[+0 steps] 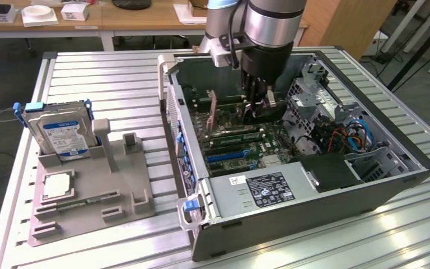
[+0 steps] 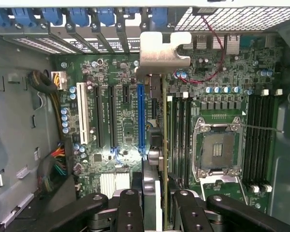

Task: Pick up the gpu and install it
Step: 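Insert the gpu into the slot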

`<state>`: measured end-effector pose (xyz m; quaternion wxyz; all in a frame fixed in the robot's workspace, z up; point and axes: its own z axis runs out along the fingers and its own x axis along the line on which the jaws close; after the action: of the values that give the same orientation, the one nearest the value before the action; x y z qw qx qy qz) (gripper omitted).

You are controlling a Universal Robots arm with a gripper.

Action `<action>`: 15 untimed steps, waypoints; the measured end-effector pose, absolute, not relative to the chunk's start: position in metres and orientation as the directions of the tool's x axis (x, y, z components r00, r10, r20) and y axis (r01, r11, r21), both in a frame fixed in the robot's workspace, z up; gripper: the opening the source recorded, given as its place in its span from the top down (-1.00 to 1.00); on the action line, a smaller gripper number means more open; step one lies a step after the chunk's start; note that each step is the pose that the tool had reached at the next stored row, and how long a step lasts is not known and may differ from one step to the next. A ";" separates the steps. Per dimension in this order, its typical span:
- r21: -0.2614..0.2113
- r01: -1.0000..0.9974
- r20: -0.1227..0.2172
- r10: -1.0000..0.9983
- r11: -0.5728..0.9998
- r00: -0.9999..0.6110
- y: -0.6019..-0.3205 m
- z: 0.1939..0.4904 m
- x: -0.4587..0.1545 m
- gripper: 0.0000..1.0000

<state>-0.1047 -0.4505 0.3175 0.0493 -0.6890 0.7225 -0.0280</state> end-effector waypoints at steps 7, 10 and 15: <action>-0.110 -0.993 -0.033 -0.998 0.049 -0.046 -0.454 0.314 -0.105 0.41; -0.114 -0.992 -0.033 -0.998 0.049 -0.046 -0.454 0.311 -0.107 0.41; -0.118 -0.992 -0.033 -0.998 0.050 -0.046 -0.454 0.307 -0.110 0.41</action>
<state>-0.1103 -0.4537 0.3067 0.0529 -0.6886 0.7225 -0.0314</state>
